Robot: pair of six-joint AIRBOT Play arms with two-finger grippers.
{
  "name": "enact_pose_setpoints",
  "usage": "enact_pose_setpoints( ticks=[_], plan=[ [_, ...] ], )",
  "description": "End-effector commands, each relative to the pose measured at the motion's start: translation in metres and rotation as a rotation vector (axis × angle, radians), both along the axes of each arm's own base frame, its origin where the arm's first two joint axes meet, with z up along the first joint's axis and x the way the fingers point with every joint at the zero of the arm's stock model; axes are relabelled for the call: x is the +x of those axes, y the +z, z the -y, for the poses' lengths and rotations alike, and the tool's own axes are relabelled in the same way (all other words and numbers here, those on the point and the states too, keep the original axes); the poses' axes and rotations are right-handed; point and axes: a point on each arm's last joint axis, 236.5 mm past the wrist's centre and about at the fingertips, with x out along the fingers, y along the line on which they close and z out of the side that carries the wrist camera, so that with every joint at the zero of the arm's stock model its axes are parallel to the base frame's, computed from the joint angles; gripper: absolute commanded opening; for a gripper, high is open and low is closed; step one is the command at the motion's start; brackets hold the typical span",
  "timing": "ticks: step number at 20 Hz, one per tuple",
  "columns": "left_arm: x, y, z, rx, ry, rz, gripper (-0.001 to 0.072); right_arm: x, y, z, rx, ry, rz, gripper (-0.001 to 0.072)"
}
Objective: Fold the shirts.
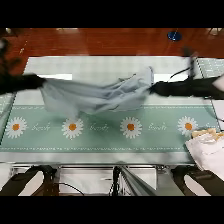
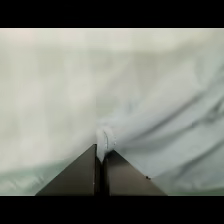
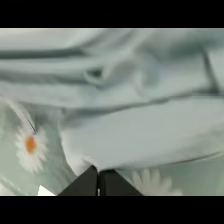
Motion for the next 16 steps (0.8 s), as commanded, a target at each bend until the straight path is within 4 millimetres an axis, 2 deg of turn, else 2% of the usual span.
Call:
enact_pose_setpoints(
  ticks=[1,3,5,7,8,10,12,14,16],
  plan=[
    [-0.013,0.154,-0.028,0.058,0.094,0.349,0.0026,-0.017,0.154,0.036,0.020,-0.132,0.373,0.0020],
    [-0.046,0.238,-0.040,0.116,0.151,0.542,0.0025,-0.035,0.234,0.059,0.012,-0.211,0.575,0.0020],
    [-0.089,0.310,-0.044,0.176,0.208,0.720,0.0025,-0.058,0.299,0.075,-0.012,-0.268,0.737,0.0020],
    [-0.130,0.359,-0.038,0.210,0.249,0.858,0.0025,-0.084,0.351,0.082,-0.036,-0.304,0.874,0.0020],
    [-0.148,0.374,-0.034,0.235,0.255,0.905,0.0025,-0.096,0.371,0.085,-0.055,-0.322,0.931,0.0020],
    [-0.181,0.396,-0.024,0.260,0.268,0.979,0.0025,-0.118,0.400,0.090,-0.089,-0.358,1.013,0.0020],
    [-0.208,0.405,-0.014,0.255,0.269,1.018,0.0025,-0.134,0.411,0.094,-0.141,-0.383,1.040,0.0020],
    [-0.226,0.396,-0.004,0.240,0.261,0.988,0.0025,-0.139,0.401,0.097,-0.207,-0.385,1.001,0.0020],
    [-0.236,0.366,0.002,0.235,0.247,0.871,0.0025,-0.140,0.371,0.103,-0.290,-0.369,0.885,0.0020]
  ],
)
